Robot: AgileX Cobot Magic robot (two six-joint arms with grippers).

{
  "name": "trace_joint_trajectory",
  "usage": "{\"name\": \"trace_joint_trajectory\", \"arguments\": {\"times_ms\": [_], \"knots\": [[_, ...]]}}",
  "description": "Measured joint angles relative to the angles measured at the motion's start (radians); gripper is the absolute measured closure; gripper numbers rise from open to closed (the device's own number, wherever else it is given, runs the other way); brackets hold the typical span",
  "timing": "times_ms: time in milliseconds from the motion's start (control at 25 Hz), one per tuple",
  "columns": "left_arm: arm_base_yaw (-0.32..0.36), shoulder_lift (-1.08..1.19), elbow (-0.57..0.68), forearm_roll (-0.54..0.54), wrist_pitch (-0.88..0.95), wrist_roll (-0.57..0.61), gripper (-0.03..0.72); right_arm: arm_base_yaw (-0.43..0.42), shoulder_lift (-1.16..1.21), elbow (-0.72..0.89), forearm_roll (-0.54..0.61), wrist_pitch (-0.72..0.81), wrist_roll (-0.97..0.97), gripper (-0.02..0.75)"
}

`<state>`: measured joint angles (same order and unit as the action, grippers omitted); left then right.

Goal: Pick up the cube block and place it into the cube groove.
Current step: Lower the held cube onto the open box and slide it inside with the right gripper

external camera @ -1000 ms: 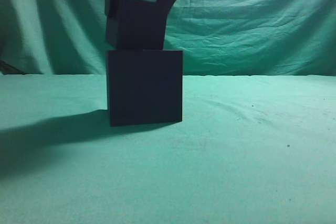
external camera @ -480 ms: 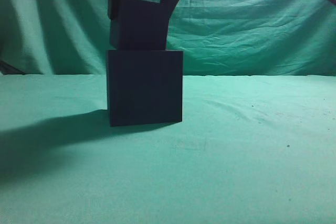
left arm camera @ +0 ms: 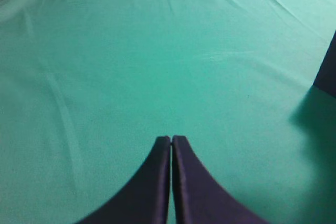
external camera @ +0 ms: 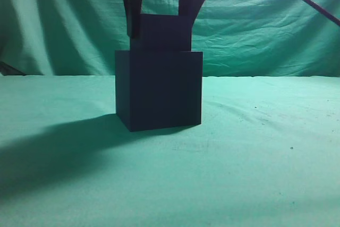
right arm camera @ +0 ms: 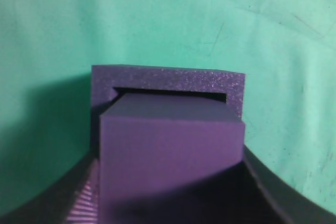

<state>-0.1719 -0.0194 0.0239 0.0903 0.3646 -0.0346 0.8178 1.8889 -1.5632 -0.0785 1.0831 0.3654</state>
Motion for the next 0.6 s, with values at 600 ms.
{"name": "trace_joint_trajectory", "arguments": {"times_ms": [600], "knots": [[0.0, 0.0, 0.0, 0.0, 0.0, 0.0, 0.688, 0.005, -0.002, -0.163, -0.034, 0.135, -0.037, 0.092]]}}
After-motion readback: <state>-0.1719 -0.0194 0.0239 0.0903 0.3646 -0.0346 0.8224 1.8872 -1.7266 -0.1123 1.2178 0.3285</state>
